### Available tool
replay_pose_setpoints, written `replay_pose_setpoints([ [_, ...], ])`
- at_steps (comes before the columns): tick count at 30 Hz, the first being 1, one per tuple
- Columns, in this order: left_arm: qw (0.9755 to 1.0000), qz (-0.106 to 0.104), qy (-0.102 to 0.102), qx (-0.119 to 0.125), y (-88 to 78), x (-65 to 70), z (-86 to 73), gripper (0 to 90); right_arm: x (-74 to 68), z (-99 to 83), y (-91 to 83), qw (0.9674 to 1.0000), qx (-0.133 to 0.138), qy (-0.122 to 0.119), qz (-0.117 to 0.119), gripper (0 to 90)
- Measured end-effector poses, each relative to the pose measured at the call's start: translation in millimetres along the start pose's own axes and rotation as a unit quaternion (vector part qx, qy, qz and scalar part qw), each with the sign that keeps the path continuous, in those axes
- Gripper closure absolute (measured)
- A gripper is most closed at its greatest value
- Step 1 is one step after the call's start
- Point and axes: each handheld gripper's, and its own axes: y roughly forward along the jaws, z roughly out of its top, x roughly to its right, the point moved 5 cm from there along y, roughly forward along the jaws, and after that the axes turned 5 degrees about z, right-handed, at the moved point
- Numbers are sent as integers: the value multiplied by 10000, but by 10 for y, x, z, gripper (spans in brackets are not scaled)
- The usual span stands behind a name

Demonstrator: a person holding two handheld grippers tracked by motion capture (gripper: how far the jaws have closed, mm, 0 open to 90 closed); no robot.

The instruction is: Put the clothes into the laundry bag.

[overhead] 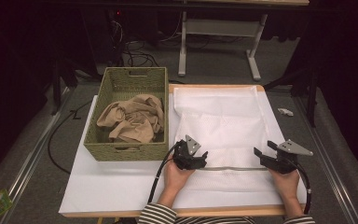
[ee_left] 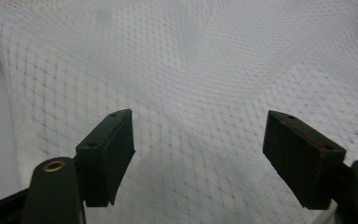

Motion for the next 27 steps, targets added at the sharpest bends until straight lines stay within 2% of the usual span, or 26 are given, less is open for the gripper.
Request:
replay_pose_setpoints([
  [5, 9999, 90, 32, 30, -21, 26, 5, 270, -1, 1, -2, 10000, 11, 0, 9, 316],
  [15, 9997, 78, -212, 66, -106, -2, 56, 294, -11, 2, -2, 10000, 7, -82, 18, 314],
  [21, 9997, 177, -185, 47, -154, -1, 100, 253, -16, 1, 1, 9999, -3, -107, 5, 314],
  [24, 9998, 130, -144, -11, -197, 10, 143, 240, -14, 2, 0, 9999, 1, -116, 4, 314],
  [25, 9999, 34, -80, -68, -226, 29, 172, 240, -16, 1, 0, 9999, -3, -104, -3, 314],
  [27, 10000, 49, -37, -45, -247, 32, 185, 247, -16, 1, 0, 9999, -5, -104, -6, 314],
])
